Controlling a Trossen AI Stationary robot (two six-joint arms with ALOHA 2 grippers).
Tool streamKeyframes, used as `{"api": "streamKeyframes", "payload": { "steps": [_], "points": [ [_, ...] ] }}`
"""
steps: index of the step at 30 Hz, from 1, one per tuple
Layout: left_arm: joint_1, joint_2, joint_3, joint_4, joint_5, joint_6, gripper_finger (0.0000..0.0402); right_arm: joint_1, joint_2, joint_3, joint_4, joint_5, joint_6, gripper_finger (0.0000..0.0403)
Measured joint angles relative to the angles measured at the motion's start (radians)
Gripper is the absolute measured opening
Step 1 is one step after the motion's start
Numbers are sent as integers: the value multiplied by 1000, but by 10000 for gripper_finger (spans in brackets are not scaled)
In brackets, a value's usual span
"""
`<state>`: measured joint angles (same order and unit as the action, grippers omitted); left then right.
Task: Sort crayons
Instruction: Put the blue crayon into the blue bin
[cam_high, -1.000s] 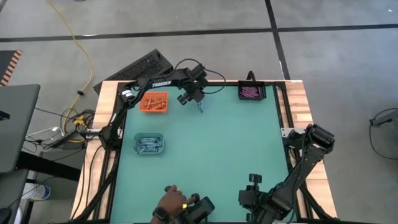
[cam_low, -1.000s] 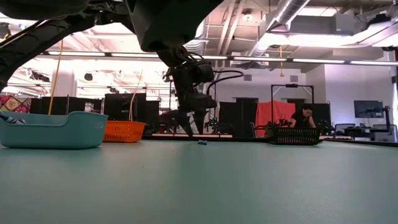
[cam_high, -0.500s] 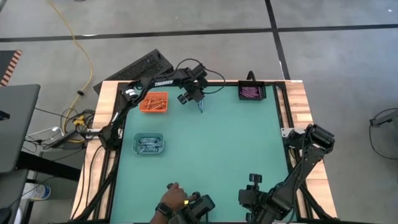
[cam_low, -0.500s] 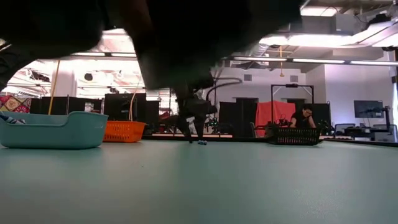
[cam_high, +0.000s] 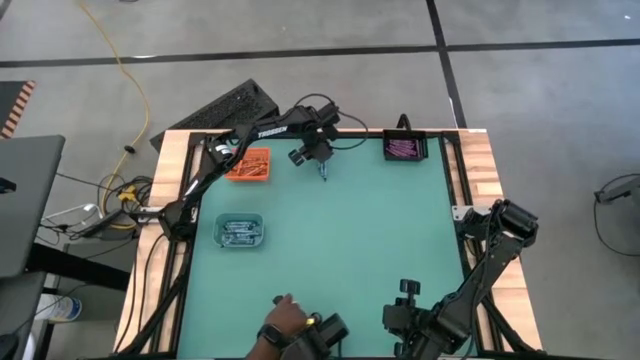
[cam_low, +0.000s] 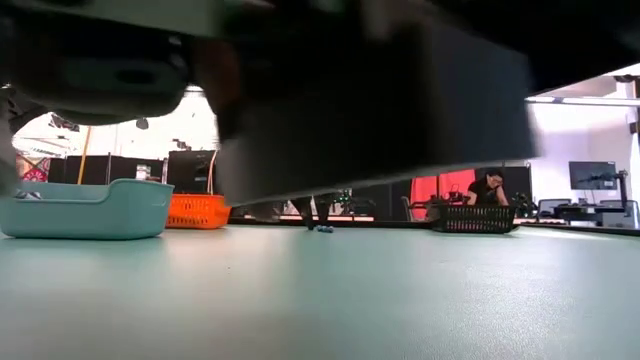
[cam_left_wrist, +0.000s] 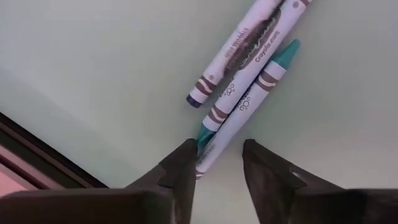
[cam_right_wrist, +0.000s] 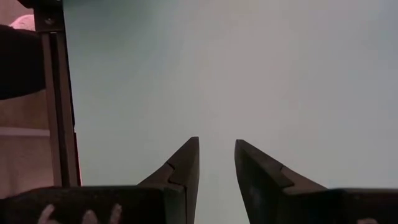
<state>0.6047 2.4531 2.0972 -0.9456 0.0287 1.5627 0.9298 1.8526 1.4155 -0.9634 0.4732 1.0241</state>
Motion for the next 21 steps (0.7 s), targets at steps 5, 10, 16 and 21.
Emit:
{"api": "streamKeyframes", "payload": {
  "steps": [5,10,16,21],
  "points": [
    [0,1,-1,-51,-3,-25,77,0,0,0,0,0,-1,120],
    [-3,2,-2,-90,-7,-50,37,0,0,0,1,0,-1,120],
    [-13,2,-1,-114,-45,-70,6,0,0,0,1,0,-2,120],
    [-22,2,-2,-119,-79,-100,7,5,0,0,0,0,-6,120]
  ]
}}
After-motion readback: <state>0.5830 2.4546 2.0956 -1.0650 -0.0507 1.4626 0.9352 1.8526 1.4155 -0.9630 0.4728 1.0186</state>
